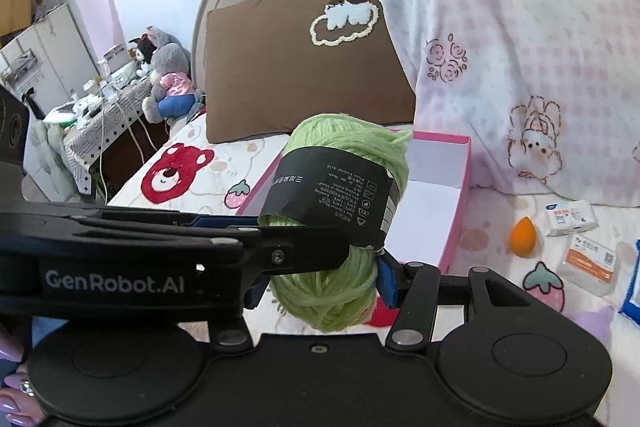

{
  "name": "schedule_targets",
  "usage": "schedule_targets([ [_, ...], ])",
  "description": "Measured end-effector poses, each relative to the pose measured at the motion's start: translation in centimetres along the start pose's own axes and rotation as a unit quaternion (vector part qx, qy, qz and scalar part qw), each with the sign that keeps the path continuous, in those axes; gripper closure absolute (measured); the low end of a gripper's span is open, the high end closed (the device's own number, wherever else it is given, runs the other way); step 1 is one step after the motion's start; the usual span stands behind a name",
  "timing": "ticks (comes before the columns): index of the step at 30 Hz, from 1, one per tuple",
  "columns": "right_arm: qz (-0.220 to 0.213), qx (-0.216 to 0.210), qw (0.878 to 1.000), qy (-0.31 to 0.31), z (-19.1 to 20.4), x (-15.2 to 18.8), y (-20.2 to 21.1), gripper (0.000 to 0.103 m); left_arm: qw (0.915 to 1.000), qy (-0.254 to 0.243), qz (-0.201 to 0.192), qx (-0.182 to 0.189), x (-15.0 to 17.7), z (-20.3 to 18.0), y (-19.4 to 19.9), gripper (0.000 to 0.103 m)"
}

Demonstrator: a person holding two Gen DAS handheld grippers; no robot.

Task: Organize objects
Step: 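Lower the yarn ball into the pink box with the left gripper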

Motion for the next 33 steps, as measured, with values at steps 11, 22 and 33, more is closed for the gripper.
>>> schedule_targets([
  [11,0.001,-0.017,1.0,-0.004,0.1,-4.8,-5.9,0.046,0.9976,0.068,-0.009,0.013,-4.1,6.8,-3.7,0.054],
  [22,0.023,-0.028,0.998,-0.052,-1.0,-6.7,-13.8,0.046,0.9944,0.096,0.008,-0.043,-5.6,12.2,-9.1,0.054],
  [33,0.037,-0.019,0.998,-0.039,-2.0,-4.0,-19.0,0.046,0.9934,0.111,0.02,-0.022,-2.4,16.4,-12.8,0.054],
])
Point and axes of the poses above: each gripper's, at about its wrist camera, not at the fingertips, and y roughly against the way its jaws point, z to its left, x to its underside, the point moved 10 cm from there along -y, roughly the way its jaws point, and after that the axes turned 9 degrees about -y, right-handed, at the moved point
